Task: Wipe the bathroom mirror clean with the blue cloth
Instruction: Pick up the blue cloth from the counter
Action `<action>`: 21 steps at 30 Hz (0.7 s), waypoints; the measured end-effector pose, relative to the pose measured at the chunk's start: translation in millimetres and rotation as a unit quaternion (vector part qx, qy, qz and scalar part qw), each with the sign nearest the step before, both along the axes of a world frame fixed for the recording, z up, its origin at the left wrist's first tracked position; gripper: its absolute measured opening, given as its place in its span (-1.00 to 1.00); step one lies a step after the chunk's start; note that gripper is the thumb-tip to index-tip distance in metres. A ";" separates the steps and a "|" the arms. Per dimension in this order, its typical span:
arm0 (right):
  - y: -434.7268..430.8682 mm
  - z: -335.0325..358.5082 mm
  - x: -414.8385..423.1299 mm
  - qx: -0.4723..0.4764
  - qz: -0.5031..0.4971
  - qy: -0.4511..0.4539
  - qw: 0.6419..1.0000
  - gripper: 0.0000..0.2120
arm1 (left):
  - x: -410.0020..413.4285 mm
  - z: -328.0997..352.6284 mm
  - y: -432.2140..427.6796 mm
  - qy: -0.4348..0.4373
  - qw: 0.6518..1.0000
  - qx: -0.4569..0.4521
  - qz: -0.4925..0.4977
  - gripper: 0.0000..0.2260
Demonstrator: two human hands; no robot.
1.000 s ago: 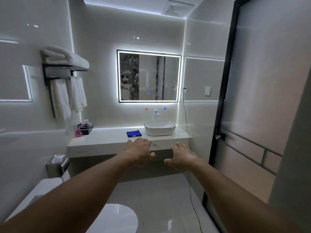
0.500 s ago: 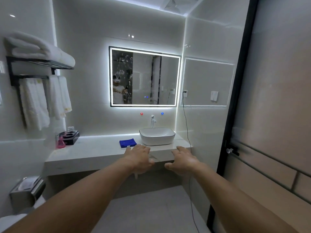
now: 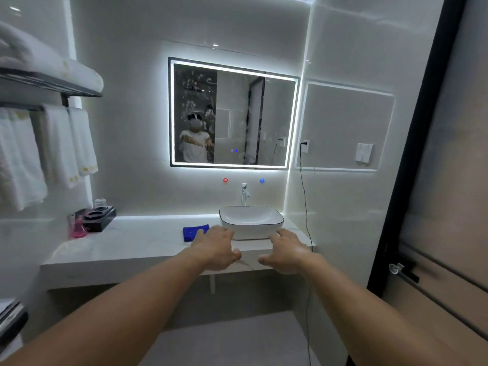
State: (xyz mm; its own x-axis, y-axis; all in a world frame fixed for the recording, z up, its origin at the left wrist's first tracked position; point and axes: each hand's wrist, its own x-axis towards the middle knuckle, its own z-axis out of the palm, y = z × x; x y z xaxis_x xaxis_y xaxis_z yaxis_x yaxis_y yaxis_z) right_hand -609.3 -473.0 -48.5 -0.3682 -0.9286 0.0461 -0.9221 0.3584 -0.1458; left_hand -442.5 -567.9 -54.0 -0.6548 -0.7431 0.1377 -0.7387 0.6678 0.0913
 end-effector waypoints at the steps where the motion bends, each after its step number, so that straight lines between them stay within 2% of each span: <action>1: -13.6 1.2 -12.0 0.001 0.005 0.007 1.000 -0.25 | -10.5 -0.1 -12.5 -0.001 1.000 -0.002 0.008 -0.45; 12: -157.0 -10.9 -91.8 0.010 0.068 -0.017 0.997 -0.25 | -84.2 -9.9 -141.0 0.006 0.998 0.007 0.060 -0.48; 21: -312.7 -13.7 -116.8 0.016 0.076 -0.005 0.997 -0.26 | -114.2 -13.0 -290.0 0.006 0.998 0.010 0.054 -0.46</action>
